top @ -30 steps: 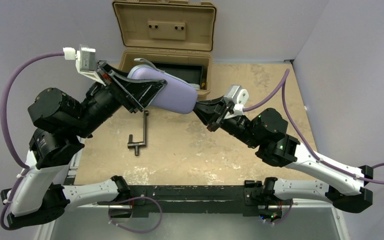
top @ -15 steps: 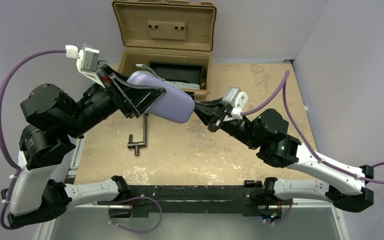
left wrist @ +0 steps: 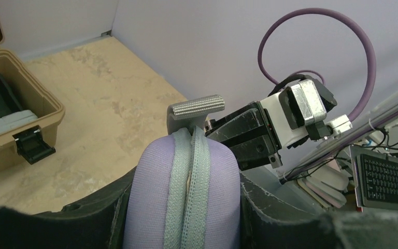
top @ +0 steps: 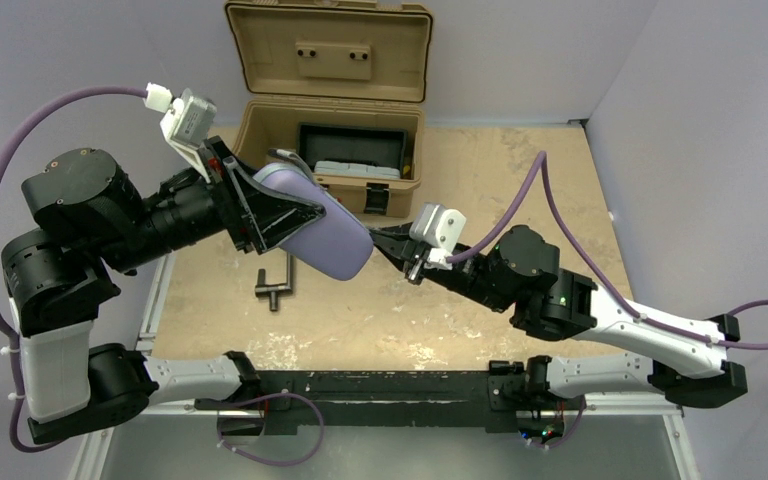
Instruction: Open the umbrella
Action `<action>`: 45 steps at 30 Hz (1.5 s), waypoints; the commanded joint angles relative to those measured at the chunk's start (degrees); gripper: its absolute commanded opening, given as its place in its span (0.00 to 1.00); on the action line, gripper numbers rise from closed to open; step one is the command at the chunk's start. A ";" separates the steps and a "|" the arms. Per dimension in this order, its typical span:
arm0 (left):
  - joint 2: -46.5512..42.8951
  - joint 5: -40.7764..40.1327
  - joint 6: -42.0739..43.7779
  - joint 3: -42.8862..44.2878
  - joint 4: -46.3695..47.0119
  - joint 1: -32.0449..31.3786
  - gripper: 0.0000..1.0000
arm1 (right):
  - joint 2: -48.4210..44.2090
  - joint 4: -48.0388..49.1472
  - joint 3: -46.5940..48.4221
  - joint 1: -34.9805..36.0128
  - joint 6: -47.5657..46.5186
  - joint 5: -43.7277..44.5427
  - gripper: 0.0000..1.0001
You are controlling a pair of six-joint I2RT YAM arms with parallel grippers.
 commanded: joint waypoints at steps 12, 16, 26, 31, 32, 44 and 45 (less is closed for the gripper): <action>6.05 18.21 -2.97 5.38 -16.87 1.14 0.00 | 3.14 2.39 6.24 8.03 -6.83 13.62 0.00; 6.31 18.83 -2.87 4.13 -17.50 1.24 0.00 | 3.57 2.53 6.74 8.97 -7.50 14.13 0.00; 4.49 17.52 -3.24 0.13 -14.79 1.33 0.00 | 4.39 4.02 7.65 11.54 -7.91 15.24 0.00; 3.50 16.27 -3.45 -1.13 -13.20 1.42 0.00 | 4.83 5.22 7.49 12.57 -7.53 15.63 0.00; 3.26 15.93 -3.55 -1.32 -12.96 1.48 0.00 | 4.81 5.43 7.32 12.71 -7.23 15.70 0.00; -1.12 11.23 -5.92 -8.83 -9.16 3.86 0.00 | 1.25 2.70 -1.28 12.86 12.13 26.14 0.72; -1.48 10.83 -6.15 -9.68 -8.85 4.14 0.00 | 1.03 1.04 -1.73 12.87 14.68 27.58 0.73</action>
